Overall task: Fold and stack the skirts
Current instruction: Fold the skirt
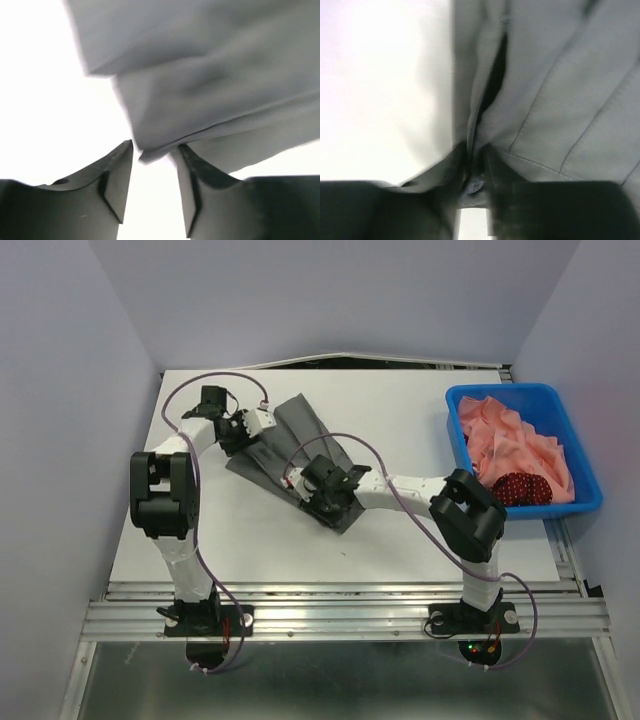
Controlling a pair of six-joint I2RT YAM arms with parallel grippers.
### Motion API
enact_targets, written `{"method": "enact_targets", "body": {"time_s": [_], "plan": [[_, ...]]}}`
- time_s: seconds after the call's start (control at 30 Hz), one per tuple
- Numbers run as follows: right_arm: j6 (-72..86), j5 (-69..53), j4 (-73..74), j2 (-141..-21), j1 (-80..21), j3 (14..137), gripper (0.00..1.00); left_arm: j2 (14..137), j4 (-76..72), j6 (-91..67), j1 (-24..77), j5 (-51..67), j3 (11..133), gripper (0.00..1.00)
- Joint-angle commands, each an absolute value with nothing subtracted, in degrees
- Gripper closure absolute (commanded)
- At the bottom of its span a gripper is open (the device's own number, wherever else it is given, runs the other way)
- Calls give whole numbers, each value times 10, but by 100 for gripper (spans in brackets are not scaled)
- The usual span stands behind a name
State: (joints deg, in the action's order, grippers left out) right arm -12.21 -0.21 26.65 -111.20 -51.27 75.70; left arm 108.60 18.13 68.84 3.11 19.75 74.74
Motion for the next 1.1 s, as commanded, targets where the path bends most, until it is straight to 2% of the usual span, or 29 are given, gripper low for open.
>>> {"method": "enact_targets", "body": {"time_s": [0.0,0.1,0.17,0.23,0.37,0.4,0.53,0.63,0.73,0.9,1.07], "plan": [[-51,-198,350,-1121,-564,792,49,1055,237,590,19,249,830,36],[-47,-224,372,-1092,-556,868,36,1024,250,580,9,250,832,34],[-33,-246,376,-1070,-503,897,30,981,246,570,5,256,809,33],[-25,-293,395,-1056,-420,936,29,930,239,542,-11,267,759,33],[-63,-296,420,-1059,-338,931,36,851,201,469,-11,291,649,34],[-86,-279,422,-1057,-321,907,40,836,200,444,-11,306,632,35],[-118,-272,418,-1046,-321,834,49,823,202,413,-4,316,561,39],[-118,-287,394,-1041,-321,793,54,827,206,417,41,311,519,41],[-107,-312,378,-1046,-321,749,59,846,203,417,85,293,491,47],[-86,-334,348,-1056,-321,685,61,917,175,376,128,287,504,55],[-61,-332,316,-1064,-328,659,61,1037,150,338,127,312,600,59]]}}
